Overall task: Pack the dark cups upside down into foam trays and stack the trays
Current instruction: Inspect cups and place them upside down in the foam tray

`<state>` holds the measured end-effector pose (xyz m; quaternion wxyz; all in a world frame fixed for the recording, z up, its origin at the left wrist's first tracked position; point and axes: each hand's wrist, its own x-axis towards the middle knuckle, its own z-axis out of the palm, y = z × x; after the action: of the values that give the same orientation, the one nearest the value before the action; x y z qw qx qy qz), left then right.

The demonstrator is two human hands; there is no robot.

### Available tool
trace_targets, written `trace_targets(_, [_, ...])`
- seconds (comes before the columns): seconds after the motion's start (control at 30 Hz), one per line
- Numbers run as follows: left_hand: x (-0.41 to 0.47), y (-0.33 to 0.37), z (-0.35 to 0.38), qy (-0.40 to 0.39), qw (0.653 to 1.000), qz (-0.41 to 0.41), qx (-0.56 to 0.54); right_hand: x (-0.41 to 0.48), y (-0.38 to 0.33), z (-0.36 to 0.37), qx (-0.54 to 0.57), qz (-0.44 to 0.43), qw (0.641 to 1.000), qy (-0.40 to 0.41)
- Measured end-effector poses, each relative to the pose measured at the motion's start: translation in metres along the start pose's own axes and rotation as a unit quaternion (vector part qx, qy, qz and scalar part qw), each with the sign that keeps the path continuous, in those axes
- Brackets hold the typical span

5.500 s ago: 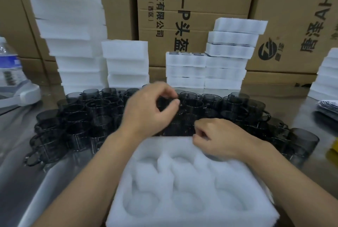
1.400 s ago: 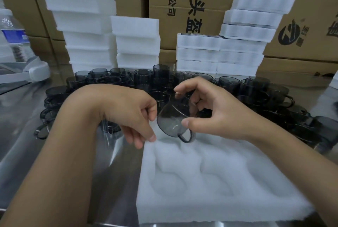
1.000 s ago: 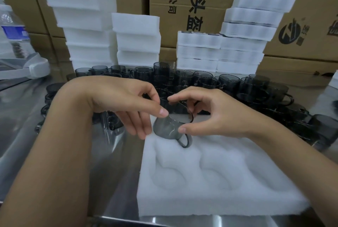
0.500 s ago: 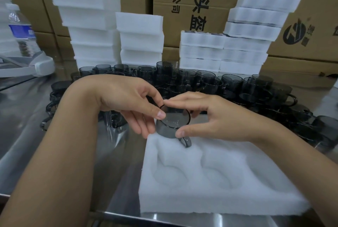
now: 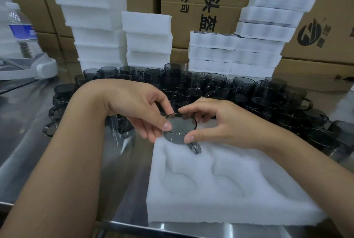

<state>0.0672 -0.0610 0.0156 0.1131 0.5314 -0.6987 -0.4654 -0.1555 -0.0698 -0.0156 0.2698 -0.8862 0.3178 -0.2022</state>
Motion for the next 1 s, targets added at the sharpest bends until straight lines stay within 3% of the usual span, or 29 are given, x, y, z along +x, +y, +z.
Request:
trace_targets(0.13, [-0.001, 0.001, 0.001, -0.002, 1.0, -0.005, -0.001, 0.001, 0.005, -0.001, 0.03, 0.009, 0.999, 0.041])
trace_targets(0.33, [0.005, 0.005, 0.009, 0.0, 0.999, -0.029, 0.044, 0.001, 0.003, 0.0, -0.093, 0.013, 0.996, 0.012])
trace_targets(0.6, [0.007, 0.003, 0.009, 0.0, 0.998, -0.027, 0.064, -0.002, 0.001, -0.002, -0.142, -0.009, 0.99, -0.014])
trace_targets(0.77, [0.007, 0.006, 0.009, 0.027, 0.996, 0.025, 0.087, -0.004, 0.003, -0.001, -0.152, -0.003, 0.988, -0.027])
trace_targets(0.83, [0.01, 0.01, 0.013, 0.046, 0.995, 0.081, 0.044, -0.004, 0.003, -0.003, -0.123, -0.015, 0.992, 0.018])
trace_targets(0.9, [0.02, 0.015, 0.023, 0.101, 0.985, 0.141, 0.001, -0.003, 0.008, -0.011, -0.075, -0.033, 0.986, 0.148])
trace_targets(1.0, [0.046, 0.021, 0.048, 0.231, 0.951, 0.204, -0.019, -0.001, 0.027, -0.03, -0.096, -0.008, 0.937, 0.335])
